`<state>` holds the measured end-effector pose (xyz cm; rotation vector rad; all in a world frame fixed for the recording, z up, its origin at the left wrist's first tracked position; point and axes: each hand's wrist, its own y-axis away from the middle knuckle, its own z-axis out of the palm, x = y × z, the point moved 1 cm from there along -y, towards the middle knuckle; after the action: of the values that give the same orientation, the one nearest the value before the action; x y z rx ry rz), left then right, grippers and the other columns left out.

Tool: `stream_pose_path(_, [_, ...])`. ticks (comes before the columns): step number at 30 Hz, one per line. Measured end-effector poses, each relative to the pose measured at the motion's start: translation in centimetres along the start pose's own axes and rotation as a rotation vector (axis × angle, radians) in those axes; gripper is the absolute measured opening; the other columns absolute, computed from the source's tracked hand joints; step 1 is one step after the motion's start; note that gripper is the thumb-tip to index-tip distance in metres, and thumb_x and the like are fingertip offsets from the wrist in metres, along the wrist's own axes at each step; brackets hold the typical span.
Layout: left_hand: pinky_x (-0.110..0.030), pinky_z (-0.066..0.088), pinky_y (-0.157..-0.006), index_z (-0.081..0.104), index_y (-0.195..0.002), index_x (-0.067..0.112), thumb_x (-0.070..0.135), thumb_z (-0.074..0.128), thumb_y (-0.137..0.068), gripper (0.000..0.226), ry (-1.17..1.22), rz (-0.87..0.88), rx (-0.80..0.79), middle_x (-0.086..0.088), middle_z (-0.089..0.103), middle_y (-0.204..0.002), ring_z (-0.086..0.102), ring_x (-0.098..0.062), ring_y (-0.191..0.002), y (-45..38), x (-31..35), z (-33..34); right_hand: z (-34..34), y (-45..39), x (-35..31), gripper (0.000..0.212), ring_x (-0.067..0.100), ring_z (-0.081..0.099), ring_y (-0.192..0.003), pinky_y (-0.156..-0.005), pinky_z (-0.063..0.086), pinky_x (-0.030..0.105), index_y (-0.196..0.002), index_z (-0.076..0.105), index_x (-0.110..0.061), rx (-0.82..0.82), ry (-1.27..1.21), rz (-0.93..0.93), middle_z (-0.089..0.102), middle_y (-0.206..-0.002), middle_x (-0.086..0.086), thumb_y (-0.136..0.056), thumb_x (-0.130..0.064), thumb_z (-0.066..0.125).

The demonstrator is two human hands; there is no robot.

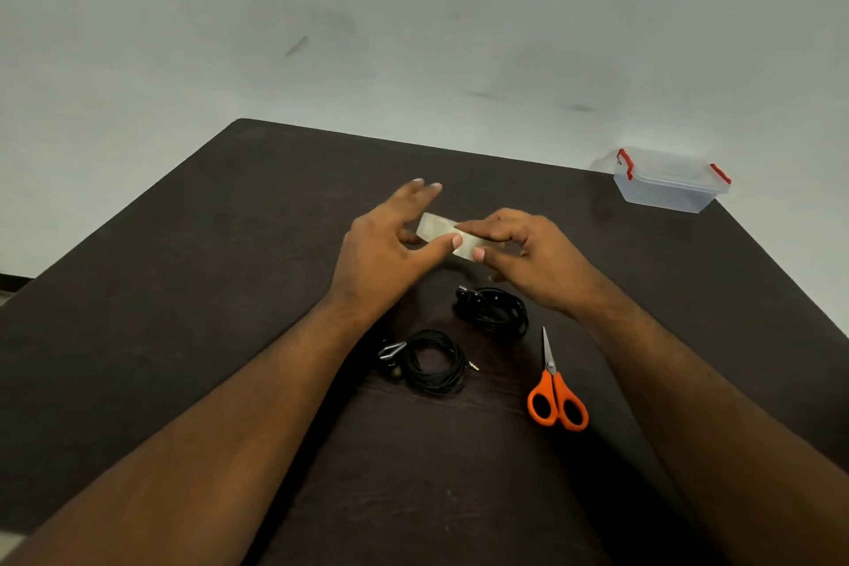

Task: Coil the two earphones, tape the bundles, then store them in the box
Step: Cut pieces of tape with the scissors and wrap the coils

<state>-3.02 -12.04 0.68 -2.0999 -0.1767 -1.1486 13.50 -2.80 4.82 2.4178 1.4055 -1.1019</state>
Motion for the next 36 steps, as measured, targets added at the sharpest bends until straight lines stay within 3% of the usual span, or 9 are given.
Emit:
stream_pose_path(3, [-0.011, 0.051, -0.069, 0.072, -0.109, 0.023, 0.040, 0.072, -0.076, 0.037, -0.025, 0.055, -0.053, 0.019, 0.073, -0.092, 0.064, 0.006, -0.069, 0.1, 0.4, -0.2, 0.1, -0.1, -0.7, 0.031, 0.005, 0.056, -0.090, -0.078, 0.046, 0.022, -0.119, 0.067, -0.019, 0.013, 0.133, -0.090, 0.061, -0.100, -0.004, -0.090, -0.010, 0.063])
stream_pose_path(6, [-0.009, 0.040, -0.054, 0.074, -0.098, 0.020, 0.036, 0.073, -0.076, 0.027, -0.089, 0.056, -0.080, 0.023, 0.059, -0.060, 0.053, 0.004, -0.050, 0.1, 0.5, -0.4, 0.0, -0.1, -1.1, 0.028, 0.006, 0.056, -0.093, -0.077, 0.038, 0.012, -0.114, 0.070, -0.017, 0.016, 0.215, -0.111, 0.062, -0.098, -0.006, -0.087, -0.009, 0.066])
stream_pose_path(13, [-0.003, 0.036, -0.052, 0.076, -0.092, 0.013, 0.015, 0.076, -0.075, 0.017, -0.122, 0.082, -0.121, 0.025, 0.051, -0.058, 0.052, 0.008, -0.050, -0.1, 0.8, -0.6, -0.6, -0.2, -1.2, 0.027, -0.002, 0.054, -0.086, -0.072, 0.034, 0.006, -0.112, 0.071, -0.019, -0.012, 0.232, -0.081, 0.063, -0.097, -0.008, -0.086, -0.010, 0.068])
stream_pose_path(17, [-0.003, 0.037, -0.052, 0.076, -0.091, 0.011, 0.012, 0.077, -0.075, 0.016, -0.088, 0.066, -0.150, 0.019, 0.060, -0.070, 0.055, 0.007, -0.053, -0.1, 0.7, -0.5, -0.9, -0.2, -1.3, 0.026, 0.001, 0.056, -0.092, -0.077, 0.038, 0.010, -0.110, 0.072, -0.020, -0.038, 0.199, -0.073, 0.063, -0.097, -0.010, -0.086, -0.010, 0.068])
stream_pose_path(23, [-0.030, 0.058, -0.054, 0.076, -0.089, 0.017, 0.012, 0.076, -0.075, 0.015, -0.025, 0.026, -0.175, 0.006, 0.071, -0.075, 0.066, -0.015, -0.056, -0.1, 0.3, -0.4, -1.0, -0.3, -1.5, 0.024, -0.003, 0.055, -0.089, -0.075, 0.036, 0.011, -0.109, 0.072, -0.021, -0.070, 0.193, -0.087, 0.061, -0.095, -0.012, -0.088, -0.010, 0.066])
stream_pose_path(28, [-0.036, 0.060, -0.057, 0.075, -0.088, 0.030, 0.001, 0.060, -0.072, 0.036, 0.092, -0.006, -0.151, 0.002, 0.074, -0.073, 0.069, -0.017, -0.054, -0.2, 0.6, -0.5, -1.5, -0.5, -1.3, 0.024, 0.001, 0.057, -0.091, -0.078, 0.038, 0.014, -0.109, 0.072, -0.019, -0.065, 0.143, -0.060, 0.062, -0.094, -0.013, -0.087, -0.009, 0.067])
stream_pose_path(30, [-0.035, 0.061, -0.056, 0.076, -0.082, 0.031, 0.005, 0.057, -0.073, 0.034, 0.158, -0.046, -0.142, 0.007, 0.074, -0.076, 0.070, -0.019, -0.054, -0.3, 0.5, -0.6, -1.7, -0.5, -1.2, 0.025, 0.002, 0.058, -0.093, -0.080, 0.040, 0.016, -0.109, 0.072, -0.020, -0.054, 0.132, -0.055, 0.063, -0.095, -0.012, -0.086, -0.011, 0.068])
stream_pose_path(33, [-0.031, 0.058, -0.051, 0.074, -0.079, 0.026, 0.024, 0.077, -0.075, 0.006, 0.179, -0.054, -0.165, 0.007, 0.072, -0.069, 0.067, -0.020, -0.050, 0.0, 0.6, -0.4, -1.7, -0.5, -1.1, 0.023, 0.002, 0.059, -0.096, -0.081, 0.042, 0.018, -0.107, 0.073, -0.023, -0.060, 0.128, -0.044, 0.066, -0.098, -0.012, -0.085, -0.016, 0.070])
stream_pose_path(36, [-0.027, 0.054, -0.044, 0.071, -0.074, 0.026, 0.035, 0.082, -0.072, 0.014, 0.132, -0.027, -0.146, 0.008, 0.070, -0.071, 0.064, -0.015, -0.046, 0.2, 0.6, -0.1, -1.3, -0.5, -1.0, 0.021, -0.001, 0.059, -0.097, -0.080, 0.043, 0.017, -0.105, 0.073, -0.025, -0.069, 0.124, -0.041, 0.065, -0.098, -0.016, -0.084, -0.022, 0.072])
